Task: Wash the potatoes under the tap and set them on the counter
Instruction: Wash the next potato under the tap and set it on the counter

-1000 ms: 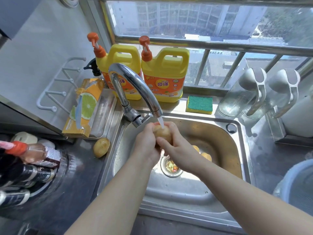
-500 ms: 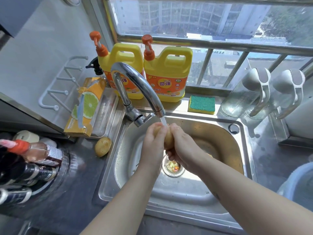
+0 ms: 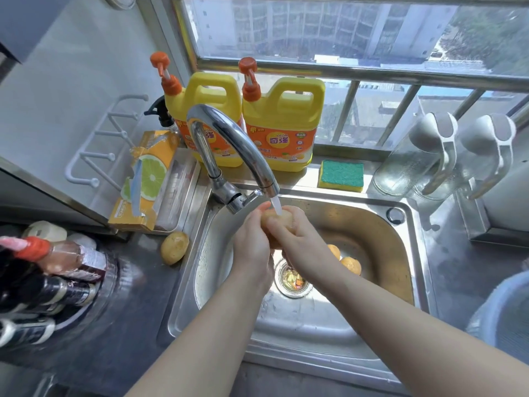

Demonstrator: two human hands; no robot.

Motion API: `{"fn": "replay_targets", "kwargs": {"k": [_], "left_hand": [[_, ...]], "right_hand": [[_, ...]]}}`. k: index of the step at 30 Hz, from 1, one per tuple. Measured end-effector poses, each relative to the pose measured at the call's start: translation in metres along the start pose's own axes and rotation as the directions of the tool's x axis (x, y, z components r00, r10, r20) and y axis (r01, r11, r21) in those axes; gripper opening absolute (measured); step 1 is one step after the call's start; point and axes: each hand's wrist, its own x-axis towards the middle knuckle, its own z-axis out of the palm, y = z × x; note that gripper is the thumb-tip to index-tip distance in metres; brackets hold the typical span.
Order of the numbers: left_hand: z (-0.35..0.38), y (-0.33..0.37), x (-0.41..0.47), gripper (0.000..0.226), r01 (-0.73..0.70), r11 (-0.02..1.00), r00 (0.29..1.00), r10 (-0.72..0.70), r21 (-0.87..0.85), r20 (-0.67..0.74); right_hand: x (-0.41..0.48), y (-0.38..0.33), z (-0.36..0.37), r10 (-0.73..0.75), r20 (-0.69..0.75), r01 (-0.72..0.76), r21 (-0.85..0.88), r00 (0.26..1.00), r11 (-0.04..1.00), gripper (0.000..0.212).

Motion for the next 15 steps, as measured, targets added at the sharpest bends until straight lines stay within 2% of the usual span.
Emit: {"fn": "replay_targets", "kwargs": {"k": [1, 2, 3, 5, 7, 9, 11, 13, 15], "left_hand": [[0.001, -0.003, -0.002, 0.034, -0.042, 0.998, 0.999, 0.041, 0.053, 0.03], [0.001, -0.006, -0.006, 0.037, -0.084, 0.99, 0.995, 0.077, 0.111, 0.067], [-0.001, -0.011, -0.006, 0.041, -0.134, 0.973, 0.986, 0.112, 0.187, 0.124], [-0.008, -0.017, -0.009, 0.039, -0.216, 0.914, 0.959, 0.133, 0.344, 0.249], [-0.013, -0.018, -0.013, 0.035, -0.284, 0.85, 0.932, 0.135, 0.443, 0.337], [-0.018, -0.02, -0.012, 0.043, -0.337, 0.804, 0.912, 0.151, 0.49, 0.38], [-0.016, -0.02, -0.01, 0.048, -0.367, 0.807, 0.904, 0.193, 0.462, 0.38], [-0.011, -0.019, -0.004, 0.051, -0.299, 0.872, 0.94, 0.2, 0.387, 0.275], [-0.006, -0.017, 0.003, 0.049, -0.192, 0.955, 0.973, 0.155, 0.227, 0.168]], "right_hand": [[0.004, -0.001, 0.0, -0.016, -0.016, 0.016, 0.047, 1.0, 0.999, 0.025], [0.007, -0.004, 0.0, 0.032, -0.031, -0.029, 0.084, 0.999, 0.996, 0.033], [0.01, -0.006, -0.002, 0.135, -0.05, -0.127, 0.125, 0.99, 0.984, 0.033], [0.014, -0.007, -0.007, 0.385, -0.051, -0.359, 0.267, 0.921, 0.894, 0.032], [0.015, -0.005, -0.012, 0.51, -0.016, -0.475, 0.34, 0.86, 0.812, 0.039], [0.015, -0.005, -0.015, 0.532, 0.006, -0.497, 0.367, 0.847, 0.787, 0.042], [0.013, -0.006, -0.014, 0.514, 0.023, -0.477, 0.412, 0.857, 0.777, 0.044], [0.009, -0.007, -0.012, 0.461, 0.038, -0.435, 0.409, 0.886, 0.802, 0.045], [0.004, -0.009, -0.01, 0.348, 0.074, -0.354, 0.295, 0.935, 0.888, 0.045]]}}
